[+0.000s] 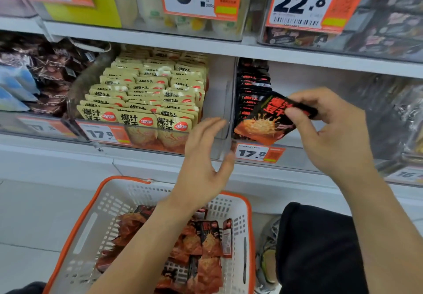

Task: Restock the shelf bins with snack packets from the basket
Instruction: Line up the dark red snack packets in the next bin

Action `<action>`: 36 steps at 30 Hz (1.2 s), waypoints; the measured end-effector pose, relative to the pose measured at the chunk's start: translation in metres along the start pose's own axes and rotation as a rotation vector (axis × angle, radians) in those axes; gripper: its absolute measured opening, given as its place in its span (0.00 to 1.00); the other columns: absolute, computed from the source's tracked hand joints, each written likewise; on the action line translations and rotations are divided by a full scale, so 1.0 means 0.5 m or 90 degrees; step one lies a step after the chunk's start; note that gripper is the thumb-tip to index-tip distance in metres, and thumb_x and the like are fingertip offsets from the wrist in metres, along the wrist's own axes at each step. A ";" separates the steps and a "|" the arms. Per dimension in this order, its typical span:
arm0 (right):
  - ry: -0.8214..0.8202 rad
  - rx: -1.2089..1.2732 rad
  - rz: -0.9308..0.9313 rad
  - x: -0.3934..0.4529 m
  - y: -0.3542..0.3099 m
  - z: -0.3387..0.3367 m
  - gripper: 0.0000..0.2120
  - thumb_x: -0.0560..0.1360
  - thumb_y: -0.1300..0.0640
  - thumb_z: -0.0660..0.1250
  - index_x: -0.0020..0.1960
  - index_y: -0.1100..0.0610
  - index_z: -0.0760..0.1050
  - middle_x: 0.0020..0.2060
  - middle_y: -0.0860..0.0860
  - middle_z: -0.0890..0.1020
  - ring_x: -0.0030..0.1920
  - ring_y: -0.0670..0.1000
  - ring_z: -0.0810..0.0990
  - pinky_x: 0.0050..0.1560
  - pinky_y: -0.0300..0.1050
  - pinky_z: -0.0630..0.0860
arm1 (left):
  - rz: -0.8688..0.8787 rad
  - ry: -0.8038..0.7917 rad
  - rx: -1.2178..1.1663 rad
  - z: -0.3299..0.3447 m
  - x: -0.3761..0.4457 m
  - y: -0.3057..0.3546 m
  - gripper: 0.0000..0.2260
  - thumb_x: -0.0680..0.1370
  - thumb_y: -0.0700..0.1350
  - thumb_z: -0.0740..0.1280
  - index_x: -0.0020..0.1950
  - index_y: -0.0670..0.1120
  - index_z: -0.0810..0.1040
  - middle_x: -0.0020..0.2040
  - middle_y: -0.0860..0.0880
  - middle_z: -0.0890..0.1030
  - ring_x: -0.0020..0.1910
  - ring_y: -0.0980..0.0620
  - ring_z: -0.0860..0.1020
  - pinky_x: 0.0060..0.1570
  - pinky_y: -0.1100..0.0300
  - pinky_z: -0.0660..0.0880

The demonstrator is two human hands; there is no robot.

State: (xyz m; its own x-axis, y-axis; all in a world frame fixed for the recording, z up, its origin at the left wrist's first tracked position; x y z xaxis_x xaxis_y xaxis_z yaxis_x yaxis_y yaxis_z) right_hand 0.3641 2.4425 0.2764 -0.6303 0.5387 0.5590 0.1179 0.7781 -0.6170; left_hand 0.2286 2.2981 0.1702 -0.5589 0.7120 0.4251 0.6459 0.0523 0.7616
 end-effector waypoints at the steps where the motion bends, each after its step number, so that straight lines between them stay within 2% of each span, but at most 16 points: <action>1: 0.008 -0.005 0.006 0.003 0.007 -0.002 0.12 0.78 0.62 0.70 0.53 0.45 0.76 0.45 0.33 0.79 0.45 0.34 0.79 0.50 0.27 0.73 | 0.009 -0.017 0.036 0.018 0.000 -0.007 0.26 0.79 0.50 0.64 0.75 0.42 0.66 0.73 0.47 0.67 0.76 0.50 0.61 0.76 0.53 0.56; 3: 0.002 -0.012 0.008 0.009 0.015 0.006 0.12 0.78 0.62 0.69 0.53 0.45 0.76 0.46 0.34 0.79 0.45 0.36 0.79 0.50 0.28 0.73 | 0.024 -0.034 0.128 0.049 -0.007 -0.017 0.30 0.78 0.51 0.63 0.77 0.40 0.63 0.73 0.45 0.68 0.77 0.46 0.60 0.79 0.50 0.49; 5: 0.006 -0.015 -0.009 0.011 0.008 0.012 0.11 0.78 0.62 0.69 0.54 0.47 0.77 0.46 0.34 0.79 0.45 0.35 0.79 0.50 0.28 0.73 | 0.034 -0.027 0.179 0.061 -0.012 -0.023 0.31 0.78 0.48 0.64 0.78 0.39 0.61 0.71 0.44 0.69 0.75 0.45 0.61 0.79 0.51 0.45; 11: 0.051 -0.051 -0.066 0.017 -0.010 0.007 0.08 0.79 0.63 0.68 0.57 0.57 0.81 0.47 0.37 0.77 0.47 0.33 0.76 0.52 0.29 0.72 | 0.037 -0.007 0.170 0.055 -0.009 -0.029 0.31 0.76 0.44 0.67 0.77 0.41 0.63 0.68 0.45 0.71 0.72 0.45 0.66 0.79 0.48 0.49; 15: -0.058 -0.098 -0.044 0.018 0.021 0.058 0.08 0.77 0.64 0.70 0.55 0.56 0.82 0.46 0.42 0.81 0.43 0.39 0.77 0.50 0.30 0.73 | 0.038 -0.009 0.165 0.056 -0.007 -0.029 0.30 0.76 0.44 0.67 0.77 0.41 0.63 0.68 0.46 0.72 0.71 0.46 0.66 0.79 0.48 0.49; 17: -0.128 -0.136 -0.027 0.012 0.050 0.097 0.07 0.76 0.63 0.72 0.52 0.54 0.83 0.45 0.45 0.82 0.44 0.42 0.78 0.51 0.38 0.76 | 0.037 -0.005 0.164 0.057 -0.007 -0.030 0.30 0.76 0.44 0.67 0.77 0.41 0.63 0.67 0.46 0.72 0.71 0.46 0.67 0.79 0.47 0.49; 19: -0.154 -0.173 -0.019 0.006 0.074 0.121 0.06 0.74 0.62 0.73 0.49 0.53 0.84 0.43 0.47 0.82 0.46 0.47 0.78 0.49 0.46 0.77 | 0.036 -0.005 0.165 0.059 -0.008 -0.031 0.30 0.75 0.43 0.66 0.77 0.41 0.63 0.67 0.45 0.72 0.71 0.45 0.67 0.79 0.48 0.49; 22: -0.140 -0.193 0.002 0.006 0.091 0.128 0.05 0.74 0.62 0.73 0.48 0.53 0.84 0.41 0.46 0.77 0.47 0.50 0.76 0.47 0.43 0.72 | 0.039 -0.010 0.168 0.059 -0.009 -0.032 0.31 0.75 0.43 0.66 0.77 0.41 0.63 0.67 0.45 0.72 0.71 0.45 0.66 0.79 0.48 0.48; 25: -0.127 -0.197 0.016 0.005 0.089 0.131 0.05 0.76 0.61 0.71 0.48 0.53 0.83 0.41 0.44 0.75 0.48 0.48 0.73 0.46 0.43 0.71 | 0.042 -0.010 0.171 0.061 -0.009 -0.031 0.31 0.75 0.44 0.65 0.77 0.41 0.63 0.67 0.45 0.72 0.71 0.45 0.66 0.79 0.48 0.48; 29: -0.110 -0.178 0.025 0.001 0.085 0.132 0.04 0.77 0.60 0.70 0.49 0.53 0.82 0.42 0.43 0.75 0.48 0.46 0.72 0.47 0.42 0.71 | 0.048 -0.014 0.169 0.061 -0.008 -0.034 0.31 0.75 0.43 0.66 0.77 0.41 0.63 0.68 0.46 0.72 0.71 0.46 0.66 0.79 0.48 0.48; 32: -0.122 -0.182 0.038 -0.003 0.093 0.139 0.04 0.77 0.58 0.70 0.51 0.52 0.81 0.44 0.46 0.77 0.50 0.47 0.73 0.51 0.45 0.74 | 0.053 -0.017 0.170 0.059 -0.010 -0.037 0.31 0.75 0.43 0.66 0.78 0.42 0.62 0.68 0.46 0.71 0.72 0.46 0.66 0.79 0.47 0.49; 34: -0.091 -0.178 0.048 -0.004 0.088 0.126 0.06 0.76 0.57 0.71 0.54 0.53 0.81 0.48 0.48 0.77 0.53 0.49 0.73 0.53 0.40 0.71 | 0.057 -0.016 0.168 0.059 -0.010 -0.036 0.31 0.76 0.43 0.66 0.78 0.42 0.62 0.70 0.46 0.71 0.73 0.46 0.65 0.79 0.48 0.48; 36: -0.007 -0.149 0.012 -0.006 0.051 0.096 0.08 0.76 0.58 0.71 0.55 0.56 0.80 0.49 0.50 0.77 0.52 0.49 0.75 0.53 0.32 0.67 | 0.062 0.003 0.138 0.051 -0.013 -0.027 0.28 0.77 0.41 0.65 0.77 0.41 0.64 0.72 0.46 0.70 0.76 0.49 0.62 0.79 0.51 0.49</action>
State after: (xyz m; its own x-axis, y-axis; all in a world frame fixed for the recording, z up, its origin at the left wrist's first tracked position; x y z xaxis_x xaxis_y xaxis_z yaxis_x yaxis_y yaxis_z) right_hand 0.3323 2.4453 0.2323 -0.6341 0.5511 0.5424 0.3039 0.8226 -0.4806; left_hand 0.2367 2.3106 0.1446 -0.4904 0.7182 0.4936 0.7930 0.1329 0.5945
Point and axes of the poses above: each hand's wrist, its own x-axis towards the middle knuckle, its own z-axis out of the palm, y = z × x, the point moved 9 cm from there along x, towards the middle knuckle
